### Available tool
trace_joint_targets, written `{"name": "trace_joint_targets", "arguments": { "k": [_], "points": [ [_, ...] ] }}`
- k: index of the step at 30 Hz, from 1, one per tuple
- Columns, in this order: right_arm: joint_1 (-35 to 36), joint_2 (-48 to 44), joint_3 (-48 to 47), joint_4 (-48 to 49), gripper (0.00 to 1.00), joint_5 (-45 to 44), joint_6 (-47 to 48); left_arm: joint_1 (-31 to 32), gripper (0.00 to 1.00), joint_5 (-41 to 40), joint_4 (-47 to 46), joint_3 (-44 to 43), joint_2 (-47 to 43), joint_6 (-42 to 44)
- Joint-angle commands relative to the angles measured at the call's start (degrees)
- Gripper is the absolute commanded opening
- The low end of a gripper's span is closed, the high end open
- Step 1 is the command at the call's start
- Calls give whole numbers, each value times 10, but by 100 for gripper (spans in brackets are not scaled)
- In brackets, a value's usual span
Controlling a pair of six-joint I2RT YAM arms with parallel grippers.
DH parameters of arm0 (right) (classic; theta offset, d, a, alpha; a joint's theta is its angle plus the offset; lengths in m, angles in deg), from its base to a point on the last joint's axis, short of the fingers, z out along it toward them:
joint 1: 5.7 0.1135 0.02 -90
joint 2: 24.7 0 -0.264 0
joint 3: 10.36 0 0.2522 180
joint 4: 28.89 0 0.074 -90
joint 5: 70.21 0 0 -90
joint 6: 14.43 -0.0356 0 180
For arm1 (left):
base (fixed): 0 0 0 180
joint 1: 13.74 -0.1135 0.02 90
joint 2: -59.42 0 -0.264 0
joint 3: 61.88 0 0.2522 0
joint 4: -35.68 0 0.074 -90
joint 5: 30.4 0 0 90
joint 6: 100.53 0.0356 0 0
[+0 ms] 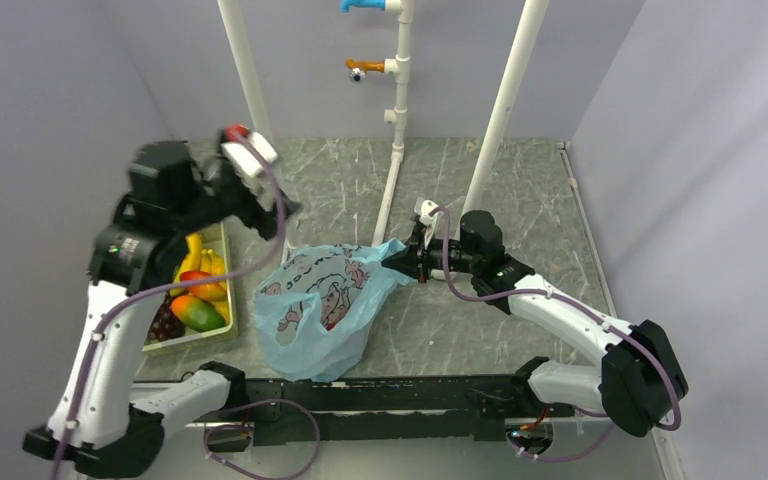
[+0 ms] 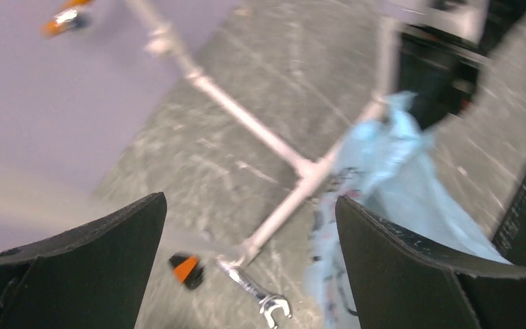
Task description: Place the fake fruits into the plastic bag and tie a complex knot
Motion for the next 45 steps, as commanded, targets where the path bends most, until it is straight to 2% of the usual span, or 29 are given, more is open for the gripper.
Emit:
{"name": "trace_joint_targets", "arguments": {
  "k": [1,3,7,8,9,13,18,20,24,29,36,42,45],
  "points": [
    [-1,-17,-1,-4,0,-5,13,-203,99,94,103,-25,-9,-76],
    [-3,-19,-3,-8,0,-4,19,-313,99,144,152,4,-24,-27],
    [-2,-20,-6,-10,0,-2,22,-500,99,193,367,-14,40,225],
    [-2,-19,-6,-9,0,-3,21,-535,99,192,415,-24,62,314],
    [-2,-17,-8,-10,0,-3,21,-564,99,180,438,-23,76,352],
    [-2,-16,-11,-20,0,5,25,-587,99,70,430,34,96,501],
    [-2,-8,-22,-34,0,20,32,-581,99,23,372,171,48,756],
    [-2,-2,-23,-34,0,20,33,-567,98,-2,334,218,37,822],
    [-2,8,-29,-38,0,18,29,-533,96,-20,300,248,58,869],
    [-2,9,-29,-37,0,10,21,-513,92,30,329,178,141,849],
    [-2,12,-31,-48,0,10,25,-503,90,16,332,152,230,894],
    [-2,20,-32,-47,0,7,18,-496,87,14,282,190,258,912],
    [-2,19,-32,-57,0,7,20,-491,82,25,273,191,281,908]
  ]
}}
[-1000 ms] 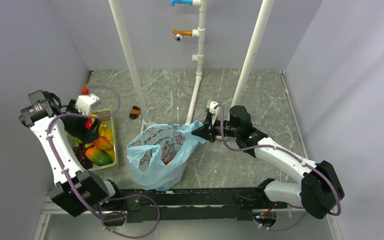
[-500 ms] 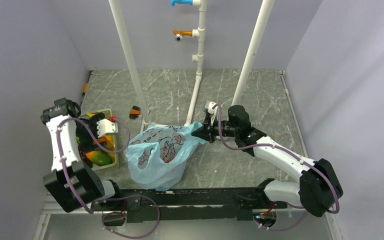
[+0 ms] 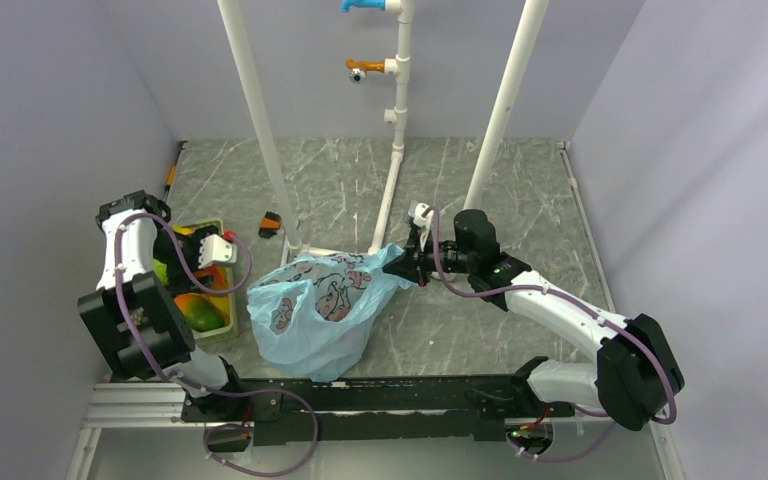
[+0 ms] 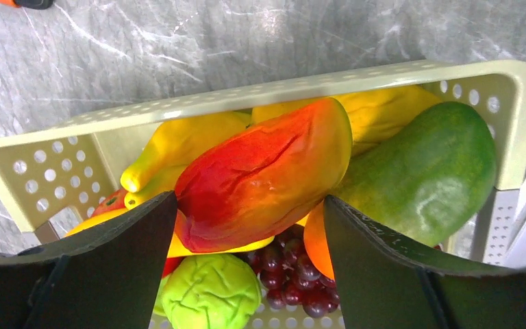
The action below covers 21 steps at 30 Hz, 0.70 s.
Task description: Place the fake fruits into the plastic bag and tie a complex knot
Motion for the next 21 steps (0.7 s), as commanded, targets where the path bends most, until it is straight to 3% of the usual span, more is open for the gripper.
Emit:
{"name": "trace_joint_targets", "arguments": {
  "k": [1,7,13,19,21],
  "points": [
    [-2,1,-22,-4,0,5,2,7,79,27,-17,5,26,27],
    [-1,-2,-24,-13,0,7,9,-2,52,51,21,-27,26,34],
    [-2,-6,-19,-11,0,9,9,-35,37,93,124,-94,-13,34],
    [-3,-7,-12,-7,0,22,6,-52,48,91,111,-54,-56,29],
    [-3,-5,-14,-7,0,23,5,-51,69,103,97,-31,-69,33]
  ]
}}
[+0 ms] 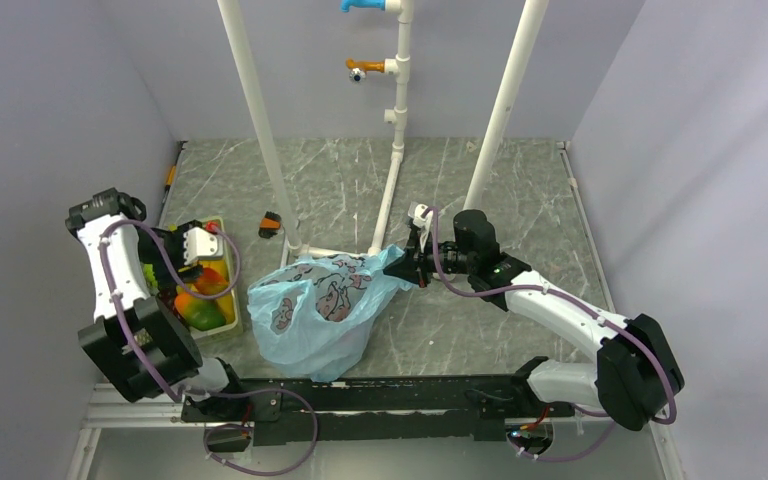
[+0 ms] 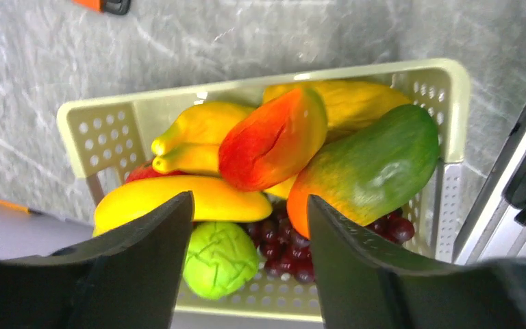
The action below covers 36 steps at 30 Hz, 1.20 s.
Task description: Place the fake fruits into the plastic bag and tie a complex knot
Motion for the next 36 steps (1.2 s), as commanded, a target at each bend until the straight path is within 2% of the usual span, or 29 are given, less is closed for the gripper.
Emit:
{"name": "trace_joint_targets", "arguments": {
  "k": [1,3,7,13,19,21,25,26,31,34,36],
  "points": [
    [-2,-4,-15,6,0,21,4,3,78,44,4,51,-31,22],
    [-2,-2,-18,4,0,22,6,11,85,47,-28,87,-44,34],
    [-3,5,-26,-5,0,27,13,35,91,35,-96,146,-49,58],
    [-2,15,-43,-25,0,37,27,58,91,16,-171,144,13,26],
    [-3,23,-49,-27,0,34,26,53,86,-8,-159,110,73,26],
    [-2,24,-47,-26,0,34,26,52,82,-9,-153,103,84,30],
    [-3,24,-47,-29,0,34,28,49,55,21,-128,82,79,25],
    [-2,23,-47,-30,0,33,30,47,51,33,-111,69,74,19],
    [-2,16,-44,-26,0,27,25,31,40,82,-23,9,32,3],
    [-2,17,-49,-20,0,23,11,22,36,137,46,-60,18,-32],
    [-2,17,-59,-17,0,23,-7,25,34,205,75,-133,9,-114]
  ]
}}
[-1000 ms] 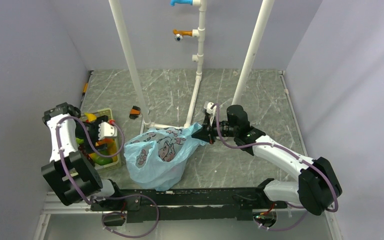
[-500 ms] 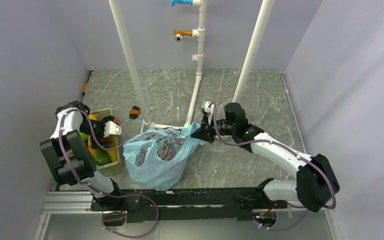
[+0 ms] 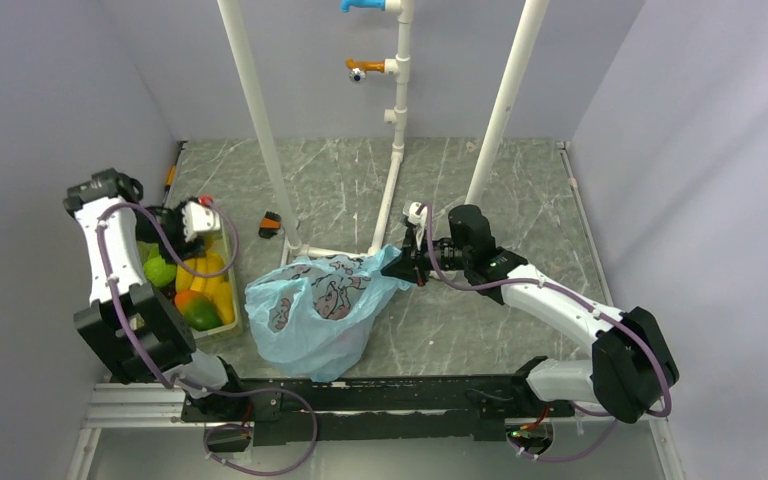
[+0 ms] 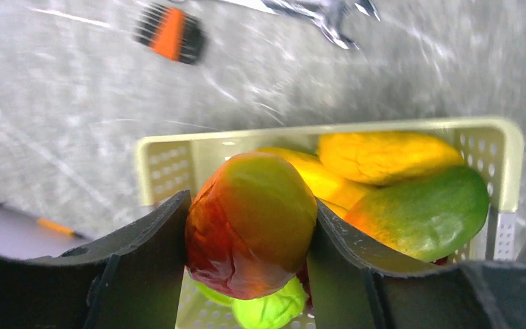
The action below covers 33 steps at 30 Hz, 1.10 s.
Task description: Place the fake fruits into the plastic bag and tie a complex knot
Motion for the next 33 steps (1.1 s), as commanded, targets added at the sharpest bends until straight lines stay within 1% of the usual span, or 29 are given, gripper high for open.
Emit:
{"name": "trace_joint_targets", "arguments": {
  "k": [1,4,8,11,14,15,17,20,22,25,28,30,31,33],
  "points": [
    [-2,-6,-38,15,0,-1,-28,1,33,166,107,-141,-46,-145],
    [-2,1,-57,19,0,-14,-64,46,31,218,108,-203,-75,-250],
    [-3,25,-82,20,0,-26,-111,149,31,264,93,-244,-109,-369],
    [-8,51,-104,3,0,-26,-148,226,31,298,9,-252,-136,-515],
    [-17,65,-114,10,0,-19,-174,305,30,313,-79,-214,-170,-629],
    [-21,66,-112,20,0,-20,-180,329,30,318,-88,-195,-179,-642],
    [-27,66,-112,34,0,-20,-185,385,30,303,-94,-150,-197,-636],
    [-35,67,-120,33,0,-13,-185,474,31,258,-126,-62,-227,-635],
    [-37,63,-121,34,0,-6,-184,514,32,226,-152,8,-245,-626],
    [-37,47,-108,46,0,6,-172,531,33,171,-179,86,-236,-612],
    [-37,31,-89,60,0,12,-163,532,33,122,-226,120,-214,-642],
    [-37,25,-80,64,0,12,-159,540,34,88,-285,149,-215,-687],
    [-37,23,-77,64,0,10,-157,549,35,72,-308,167,-219,-694],
    [-37,25,-75,62,0,8,-155,586,42,20,-358,212,-234,-695]
  ]
}}
